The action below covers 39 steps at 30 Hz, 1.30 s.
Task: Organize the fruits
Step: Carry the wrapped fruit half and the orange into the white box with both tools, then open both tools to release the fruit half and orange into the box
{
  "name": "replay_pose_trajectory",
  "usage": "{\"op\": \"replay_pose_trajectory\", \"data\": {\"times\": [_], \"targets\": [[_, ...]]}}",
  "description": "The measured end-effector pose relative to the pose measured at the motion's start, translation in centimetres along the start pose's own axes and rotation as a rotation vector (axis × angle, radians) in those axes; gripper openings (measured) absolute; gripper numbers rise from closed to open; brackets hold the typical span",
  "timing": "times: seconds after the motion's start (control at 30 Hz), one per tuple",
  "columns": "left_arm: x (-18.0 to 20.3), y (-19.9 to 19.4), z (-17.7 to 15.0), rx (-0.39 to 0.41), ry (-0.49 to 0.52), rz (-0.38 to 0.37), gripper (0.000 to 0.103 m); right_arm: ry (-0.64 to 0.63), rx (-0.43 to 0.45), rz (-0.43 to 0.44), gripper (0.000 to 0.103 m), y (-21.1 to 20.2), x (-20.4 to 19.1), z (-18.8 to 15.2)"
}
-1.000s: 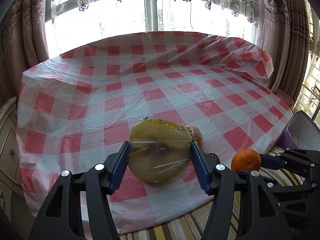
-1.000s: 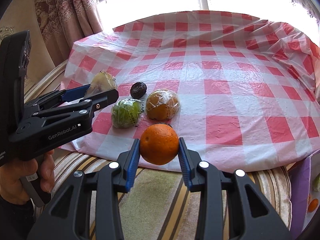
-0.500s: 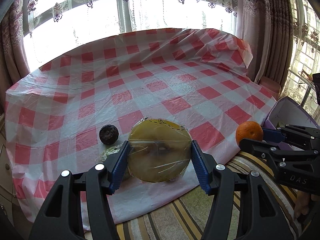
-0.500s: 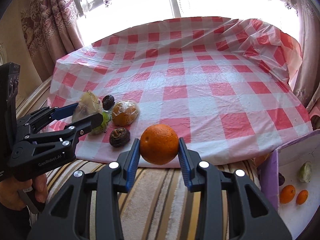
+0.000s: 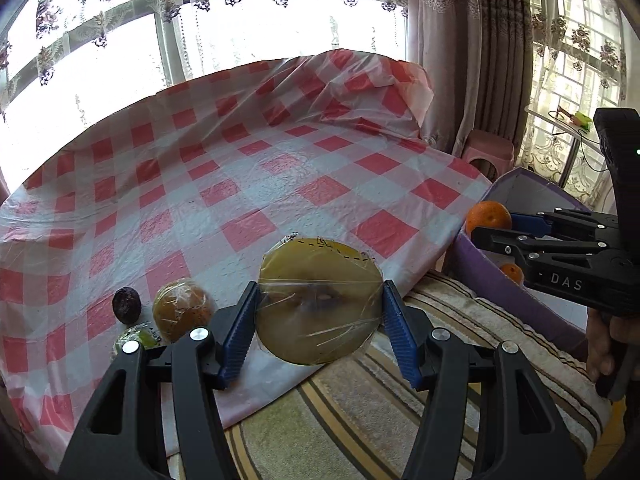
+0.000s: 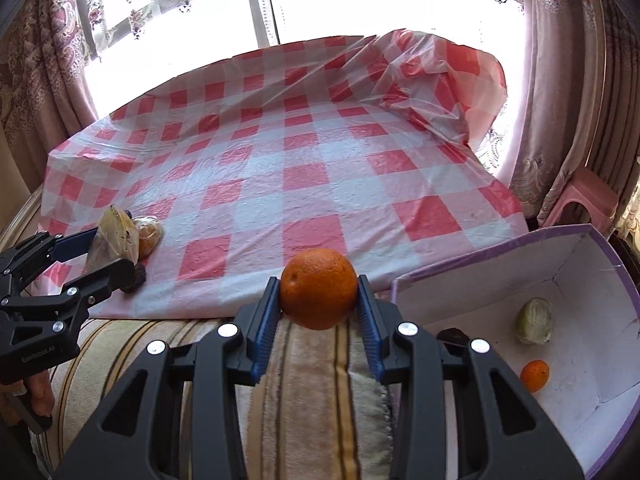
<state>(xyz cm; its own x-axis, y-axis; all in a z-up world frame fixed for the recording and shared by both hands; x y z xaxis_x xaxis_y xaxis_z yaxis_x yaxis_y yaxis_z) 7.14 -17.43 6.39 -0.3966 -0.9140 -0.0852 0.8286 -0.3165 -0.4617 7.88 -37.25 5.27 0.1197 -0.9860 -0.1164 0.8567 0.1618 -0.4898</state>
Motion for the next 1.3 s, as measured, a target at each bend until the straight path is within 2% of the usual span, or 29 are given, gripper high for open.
{"op": "replay_pose_trajectory", "data": {"times": [0.27,0.5,0.63,0.77,0.87,1.0,1.07,1.13,1.23,1.3], "targets": [[7.5,2.6,1.3,-0.002,0.101,-0.144,0.058,0.032,0.016,-0.183,0.038,-1.0,8.0,0.2],[14.1,4.4,2.4,-0.002,0.197,-0.274,0.058,0.056,0.001,-0.284,0.038,-0.8,13.0,-0.3],[17.5,6.1,2.1,-0.046,0.245,-0.35,0.058,0.053,-0.027,-0.316,0.038,0.2,14.7,-0.6],[20.4,8.7,0.5,-0.155,0.296,-0.423,0.058,0.027,-0.121,-0.309,0.038,2.3,15.9,-1.2],[21.7,10.0,-0.4,-0.21,0.327,-0.45,0.058,0.031,-0.197,-0.275,0.038,4.0,16.6,-1.6],[22.7,11.3,-1.6,-0.285,0.372,-0.459,0.058,-0.023,-0.285,-0.224,0.038,6.0,16.4,-2.0],[23.0,11.8,-2.2,-0.312,0.39,-0.458,0.058,-0.103,-0.303,-0.231,0.038,7.1,15.9,-2.1],[23.1,12.4,-2.7,-0.344,0.392,-0.46,0.058,-0.123,-0.344,-0.21,0.038,8.4,16.2,-2.5],[23.4,13.0,-3.2,-0.37,0.413,-0.453,0.058,-0.142,-0.372,-0.188,0.038,10.2,16.4,-3.5],[23.9,13.2,-3.5,-0.371,0.461,-0.423,0.058,-0.156,-0.371,-0.188,0.038,11.0,16.2,-4.1]]}}
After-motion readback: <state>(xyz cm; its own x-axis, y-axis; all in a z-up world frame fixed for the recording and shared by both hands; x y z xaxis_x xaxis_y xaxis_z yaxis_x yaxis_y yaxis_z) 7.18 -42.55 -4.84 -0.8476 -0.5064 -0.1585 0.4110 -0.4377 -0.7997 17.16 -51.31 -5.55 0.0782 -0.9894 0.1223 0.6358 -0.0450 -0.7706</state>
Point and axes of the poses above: each gripper's, at about its wrist camera, not at the fingertips, and y roughly the way its jaws point, x to its right, z to its top, the point moved 1 cm from there along y, roughly the way its jaws point, and after that the axes turned 14 degrees about x, right-handed, at the moved point
